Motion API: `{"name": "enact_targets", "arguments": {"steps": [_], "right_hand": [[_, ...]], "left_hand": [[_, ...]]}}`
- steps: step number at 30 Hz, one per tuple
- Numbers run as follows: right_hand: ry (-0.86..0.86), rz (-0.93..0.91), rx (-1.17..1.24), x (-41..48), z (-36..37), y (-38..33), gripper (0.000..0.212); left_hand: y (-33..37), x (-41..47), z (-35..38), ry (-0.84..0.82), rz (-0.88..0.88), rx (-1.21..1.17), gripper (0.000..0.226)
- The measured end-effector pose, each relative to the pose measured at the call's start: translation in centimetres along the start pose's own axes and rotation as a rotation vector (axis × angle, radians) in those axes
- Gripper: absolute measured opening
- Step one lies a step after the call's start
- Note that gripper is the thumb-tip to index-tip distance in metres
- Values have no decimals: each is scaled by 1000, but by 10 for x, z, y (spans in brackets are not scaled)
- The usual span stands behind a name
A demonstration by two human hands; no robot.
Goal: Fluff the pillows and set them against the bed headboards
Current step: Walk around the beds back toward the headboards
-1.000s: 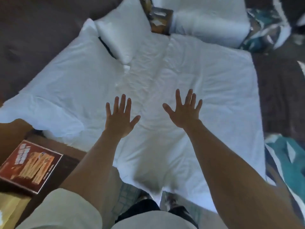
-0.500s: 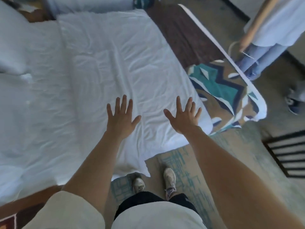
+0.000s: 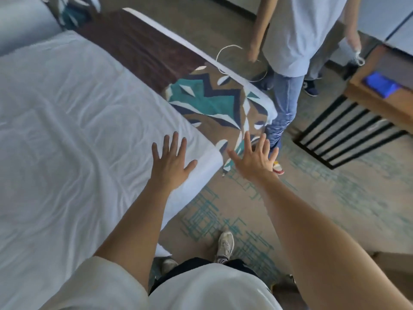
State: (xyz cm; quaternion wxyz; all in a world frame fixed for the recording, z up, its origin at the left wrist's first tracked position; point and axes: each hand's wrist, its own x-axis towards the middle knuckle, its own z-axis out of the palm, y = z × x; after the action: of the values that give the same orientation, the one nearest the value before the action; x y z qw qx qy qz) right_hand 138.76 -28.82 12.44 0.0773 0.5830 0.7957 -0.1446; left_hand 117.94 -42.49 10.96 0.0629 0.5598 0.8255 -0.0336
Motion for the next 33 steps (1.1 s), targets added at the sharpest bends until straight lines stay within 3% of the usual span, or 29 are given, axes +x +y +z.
{"name": "enact_targets", "arguments": {"steps": [14, 25, 33], "right_hand": [[-13, 317, 129, 62, -25, 199, 90], [-28, 470, 191, 119, -44, 248, 91], [-10, 583, 179, 195, -79, 258, 89]], "left_hand": [[207, 120, 1, -79, 289, 14, 80], [275, 233, 1, -112, 441, 30, 82], [304, 341, -24, -91, 586, -5, 72]]}}
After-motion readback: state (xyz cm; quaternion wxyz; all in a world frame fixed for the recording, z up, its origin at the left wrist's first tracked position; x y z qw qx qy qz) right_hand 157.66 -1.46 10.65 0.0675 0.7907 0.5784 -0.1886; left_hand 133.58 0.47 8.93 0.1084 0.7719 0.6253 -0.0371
